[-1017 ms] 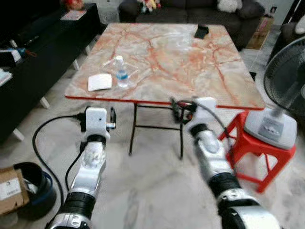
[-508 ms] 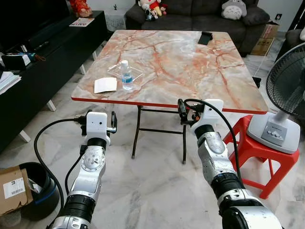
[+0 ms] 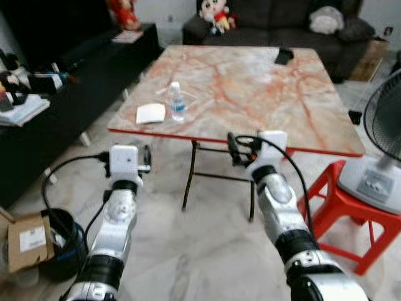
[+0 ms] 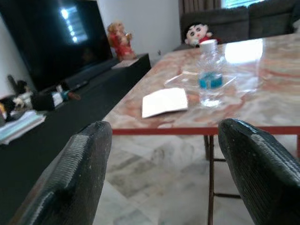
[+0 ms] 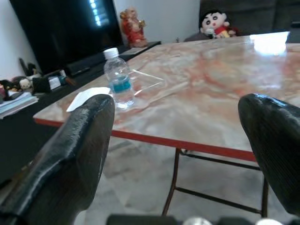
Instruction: Picking trash to rubbish bin
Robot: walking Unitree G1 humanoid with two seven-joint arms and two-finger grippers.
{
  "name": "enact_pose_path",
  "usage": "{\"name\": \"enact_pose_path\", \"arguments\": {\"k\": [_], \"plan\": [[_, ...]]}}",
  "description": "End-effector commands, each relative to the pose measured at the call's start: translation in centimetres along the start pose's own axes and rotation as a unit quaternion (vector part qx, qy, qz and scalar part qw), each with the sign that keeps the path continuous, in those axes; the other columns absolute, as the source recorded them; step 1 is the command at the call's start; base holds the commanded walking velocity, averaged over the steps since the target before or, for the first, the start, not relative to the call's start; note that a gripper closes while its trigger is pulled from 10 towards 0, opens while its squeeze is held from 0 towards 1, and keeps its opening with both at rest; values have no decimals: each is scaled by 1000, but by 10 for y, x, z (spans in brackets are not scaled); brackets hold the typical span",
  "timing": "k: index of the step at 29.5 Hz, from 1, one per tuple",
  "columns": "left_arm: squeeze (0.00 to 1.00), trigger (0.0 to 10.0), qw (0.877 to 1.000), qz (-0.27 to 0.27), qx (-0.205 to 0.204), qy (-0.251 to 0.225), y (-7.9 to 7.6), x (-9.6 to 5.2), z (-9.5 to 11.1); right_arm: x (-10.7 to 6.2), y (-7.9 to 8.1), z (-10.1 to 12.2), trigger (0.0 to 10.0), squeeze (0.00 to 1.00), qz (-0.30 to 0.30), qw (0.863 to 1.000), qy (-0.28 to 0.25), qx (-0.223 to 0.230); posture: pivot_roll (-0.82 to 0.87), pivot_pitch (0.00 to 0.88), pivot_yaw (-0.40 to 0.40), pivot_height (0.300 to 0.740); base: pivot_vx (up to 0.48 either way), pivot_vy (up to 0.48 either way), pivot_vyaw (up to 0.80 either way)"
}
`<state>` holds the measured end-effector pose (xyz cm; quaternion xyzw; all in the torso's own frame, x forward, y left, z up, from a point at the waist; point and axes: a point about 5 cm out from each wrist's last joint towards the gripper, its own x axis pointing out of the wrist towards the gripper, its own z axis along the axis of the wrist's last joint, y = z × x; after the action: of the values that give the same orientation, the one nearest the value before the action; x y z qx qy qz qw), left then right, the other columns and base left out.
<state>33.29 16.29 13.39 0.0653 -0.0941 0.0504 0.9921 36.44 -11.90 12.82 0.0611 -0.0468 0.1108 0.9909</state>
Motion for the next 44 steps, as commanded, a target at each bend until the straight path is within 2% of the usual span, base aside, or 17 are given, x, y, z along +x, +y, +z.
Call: {"name": "enact_pose_path", "arguments": {"k": [1, 13, 27, 38, 44], "plan": [[0, 10000, 1000, 2, 5, 1, 3, 0, 0, 2, 0, 6, 10000, 0, 0, 1000, -12, 2, 34, 27, 8, 740, 251, 0, 0], [0, 10000, 1000, 3, 4, 0, 3, 0, 1, 1, 3, 6, 10000, 0, 12, 1000, -13, -17, 35, 31, 4, 740, 260, 0, 0], [0, 10000, 1000, 5, 3, -4, 4, 0, 3, 0, 6, 8, 10000, 0, 28, 999, -21, -25, 35, 32, 1, 740, 259, 0, 625], [0, 10000, 1000, 5, 3, -7, 4, 1, 5, 1, 7, 8, 10000, 0, 21, 999, -24, 1, 35, 32, 2, 740, 260, 0, 142], [0, 10000, 1000, 6, 2, -9, 5, 2, 7, 1, 7, 9, 10000, 0, 22, 999, -25, 1, 35, 32, 1, 740, 261, 0, 0]]}}
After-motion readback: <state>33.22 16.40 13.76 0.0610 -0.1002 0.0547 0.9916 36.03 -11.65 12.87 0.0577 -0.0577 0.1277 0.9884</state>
